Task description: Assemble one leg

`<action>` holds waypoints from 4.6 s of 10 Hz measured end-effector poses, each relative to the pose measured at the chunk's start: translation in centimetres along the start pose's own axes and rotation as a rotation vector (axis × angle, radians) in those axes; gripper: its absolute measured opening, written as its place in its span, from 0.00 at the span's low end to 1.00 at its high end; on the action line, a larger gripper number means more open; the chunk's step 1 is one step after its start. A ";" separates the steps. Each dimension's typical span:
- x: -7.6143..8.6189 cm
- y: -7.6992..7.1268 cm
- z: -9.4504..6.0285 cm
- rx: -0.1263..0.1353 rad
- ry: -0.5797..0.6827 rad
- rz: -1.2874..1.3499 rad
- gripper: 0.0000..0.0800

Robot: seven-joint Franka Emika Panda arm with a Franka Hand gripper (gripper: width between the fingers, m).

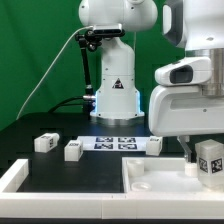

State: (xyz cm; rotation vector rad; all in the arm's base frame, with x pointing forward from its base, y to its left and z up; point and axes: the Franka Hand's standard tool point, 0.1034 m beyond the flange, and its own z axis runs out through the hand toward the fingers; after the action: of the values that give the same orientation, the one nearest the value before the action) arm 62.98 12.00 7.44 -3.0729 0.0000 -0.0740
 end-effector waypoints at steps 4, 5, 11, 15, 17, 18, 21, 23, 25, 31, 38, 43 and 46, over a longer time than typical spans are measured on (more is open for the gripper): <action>0.0 0.1 0.1 -0.001 -0.001 0.001 0.36; 0.0 0.1 0.1 -0.001 -0.001 0.001 0.36; 0.0 0.4 0.2 0.003 0.001 0.451 0.36; -0.1 0.7 0.2 -0.019 0.013 1.032 0.36; -0.1 0.8 0.3 -0.037 -0.002 1.275 0.36; -0.1 0.9 0.3 -0.035 -0.005 1.340 0.36; -0.2 1.0 0.3 -0.021 -0.019 1.523 0.36; -0.3 1.0 0.3 -0.017 -0.026 1.612 0.37; -0.2 1.0 0.3 -0.016 -0.025 1.588 0.63; -0.1 0.6 0.0 -0.004 -0.024 1.065 0.81; -0.2 0.1 0.1 -0.012 -0.021 0.321 0.81; -0.1 0.3 -0.1 -0.030 -0.017 0.035 0.81; -0.1 0.3 0.0 -0.029 -0.017 0.043 0.46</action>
Offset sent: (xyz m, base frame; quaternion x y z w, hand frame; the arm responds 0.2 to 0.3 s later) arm 0.0000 0.0000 0.0000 0.0000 0.0000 0.0000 1.0000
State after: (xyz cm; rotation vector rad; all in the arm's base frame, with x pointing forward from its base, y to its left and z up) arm 62.88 11.73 7.46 -3.1010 0.0674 -0.0454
